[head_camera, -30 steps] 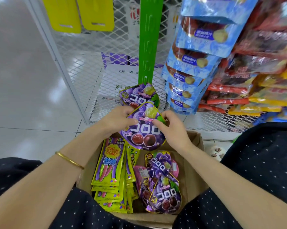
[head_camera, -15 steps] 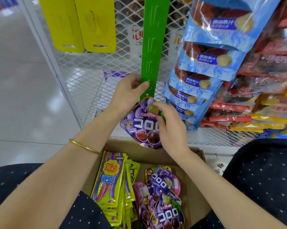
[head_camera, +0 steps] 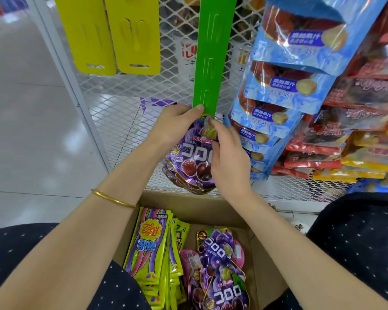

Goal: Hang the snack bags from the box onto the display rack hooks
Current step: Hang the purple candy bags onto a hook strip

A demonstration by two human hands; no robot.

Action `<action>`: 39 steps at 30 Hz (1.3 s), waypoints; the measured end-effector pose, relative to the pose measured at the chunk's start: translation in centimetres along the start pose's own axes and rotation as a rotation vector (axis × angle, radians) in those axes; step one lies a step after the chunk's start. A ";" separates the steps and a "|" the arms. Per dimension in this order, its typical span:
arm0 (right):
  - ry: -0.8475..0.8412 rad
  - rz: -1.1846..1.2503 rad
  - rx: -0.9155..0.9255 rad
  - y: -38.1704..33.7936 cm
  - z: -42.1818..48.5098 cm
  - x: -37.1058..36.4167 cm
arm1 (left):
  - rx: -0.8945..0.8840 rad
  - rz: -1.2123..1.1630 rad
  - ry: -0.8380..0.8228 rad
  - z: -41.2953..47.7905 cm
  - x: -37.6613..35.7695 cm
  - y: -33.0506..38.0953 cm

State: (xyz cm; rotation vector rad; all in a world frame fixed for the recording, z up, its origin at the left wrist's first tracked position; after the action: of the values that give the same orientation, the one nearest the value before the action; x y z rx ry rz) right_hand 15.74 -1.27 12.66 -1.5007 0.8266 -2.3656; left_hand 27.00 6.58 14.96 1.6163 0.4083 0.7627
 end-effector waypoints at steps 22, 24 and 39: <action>-0.240 -0.035 -0.187 10.5 -11.1 -7.6 | -0.168 0.415 0.277 -6.3 -0.2 -4.3; -0.526 0.010 -0.372 15.1 -14.3 -11.5 | -0.095 0.412 0.156 -7.1 -2.0 -6.3; -0.997 -0.144 -0.878 23.5 -25.9 -20.0 | 0.245 0.414 -0.202 -7.6 -5.2 -14.7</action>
State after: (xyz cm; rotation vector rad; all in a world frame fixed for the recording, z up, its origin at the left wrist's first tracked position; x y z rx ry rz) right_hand -0.65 -2.38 -24.11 -2.7060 1.5001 -0.9340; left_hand 20.43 11.69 -0.20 2.0210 0.0172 0.8701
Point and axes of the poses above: each hand's wrist, its own z-axis towards the middle knuckle, its own x-axis out of the back of the hand, y = z × x, the point moved 6 cm from there along z, towards the middle knuckle, and after that the axes turned 15 degrees about -y, right-handed, at the moved point
